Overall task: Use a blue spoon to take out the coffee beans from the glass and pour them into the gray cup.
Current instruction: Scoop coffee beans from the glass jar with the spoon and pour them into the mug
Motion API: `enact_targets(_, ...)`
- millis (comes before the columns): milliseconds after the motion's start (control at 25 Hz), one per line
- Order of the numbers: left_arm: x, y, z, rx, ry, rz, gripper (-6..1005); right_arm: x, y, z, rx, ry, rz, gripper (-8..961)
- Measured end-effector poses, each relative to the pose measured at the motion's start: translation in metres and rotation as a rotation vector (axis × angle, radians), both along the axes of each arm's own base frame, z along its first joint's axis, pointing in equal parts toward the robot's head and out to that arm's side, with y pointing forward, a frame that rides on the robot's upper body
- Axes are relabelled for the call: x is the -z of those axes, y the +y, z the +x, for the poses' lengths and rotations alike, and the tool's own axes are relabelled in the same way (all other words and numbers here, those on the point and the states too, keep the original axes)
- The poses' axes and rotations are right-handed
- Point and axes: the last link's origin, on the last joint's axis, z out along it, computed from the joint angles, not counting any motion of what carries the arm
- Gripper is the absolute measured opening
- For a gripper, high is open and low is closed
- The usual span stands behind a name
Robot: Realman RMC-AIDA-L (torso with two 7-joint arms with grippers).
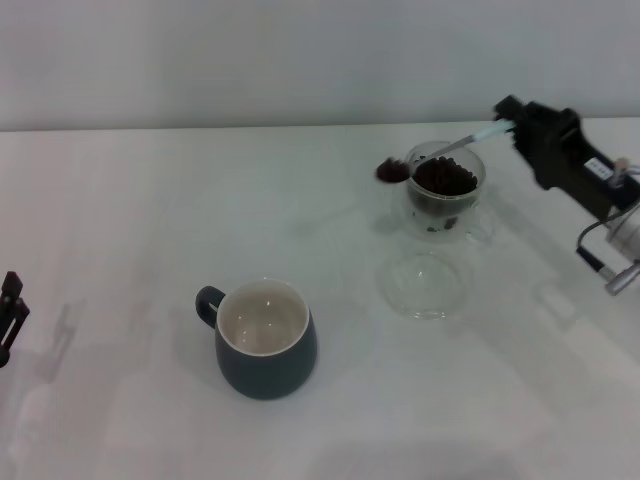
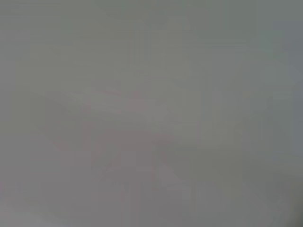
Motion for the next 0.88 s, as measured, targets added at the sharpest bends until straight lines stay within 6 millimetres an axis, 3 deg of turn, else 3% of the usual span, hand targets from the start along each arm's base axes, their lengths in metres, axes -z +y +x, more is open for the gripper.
enact_targets(440, 0.001, 0.001, 0.001, 0.003, -0.001, -0.003, 816, 0.03, -0.011, -0.036, -0.219, -0.034, -0.185, 214)
enact_targets(880, 0.004, 0.001, 0.002, 0.002, -0.003, -0.018, 817, 0.052, -0.004, -0.057, -0.326, -0.185, -0.297, 220)
